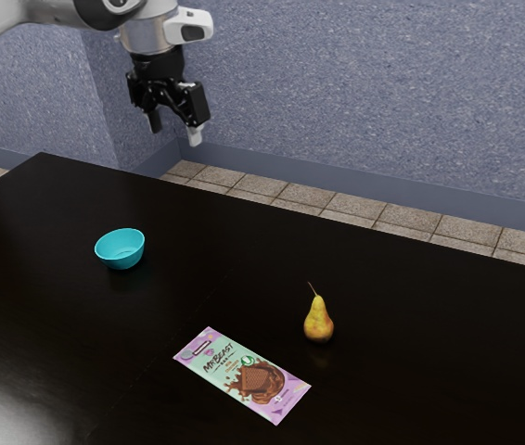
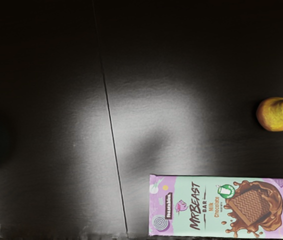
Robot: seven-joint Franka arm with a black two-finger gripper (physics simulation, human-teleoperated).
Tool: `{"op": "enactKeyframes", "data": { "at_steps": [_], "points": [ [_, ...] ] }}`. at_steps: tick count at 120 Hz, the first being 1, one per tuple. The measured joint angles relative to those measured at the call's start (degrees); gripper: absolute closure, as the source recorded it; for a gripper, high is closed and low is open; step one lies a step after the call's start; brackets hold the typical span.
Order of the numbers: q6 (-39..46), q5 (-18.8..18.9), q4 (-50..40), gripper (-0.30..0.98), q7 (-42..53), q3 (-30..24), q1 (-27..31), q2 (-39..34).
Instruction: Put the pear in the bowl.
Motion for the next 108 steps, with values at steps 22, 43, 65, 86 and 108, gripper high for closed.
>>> {"op": "enactKeyframes", "data": {
  "at_steps": [22, 43, 65, 86, 108],
  "points": [
    [-1.1, -0.2, 1.6, 0.00, -3.7, -0.2, -0.3, 0.7],
    [1.3, -0.2, 2.6, 0.00, -6.2, -1.0, -2.0, 3.4],
    [7.1, -0.6, 2.6, 0.00, -8.4, -5.8, -6.3, 10.4],
    [10.1, -1.4, 5.6, 0.00, -9.6, -6.0, -7.8, 17.8],
    [11.5, -2.5, 4.8, 0.00, -10.6, -4.7, -10.5, 22.7]
  ]
}}
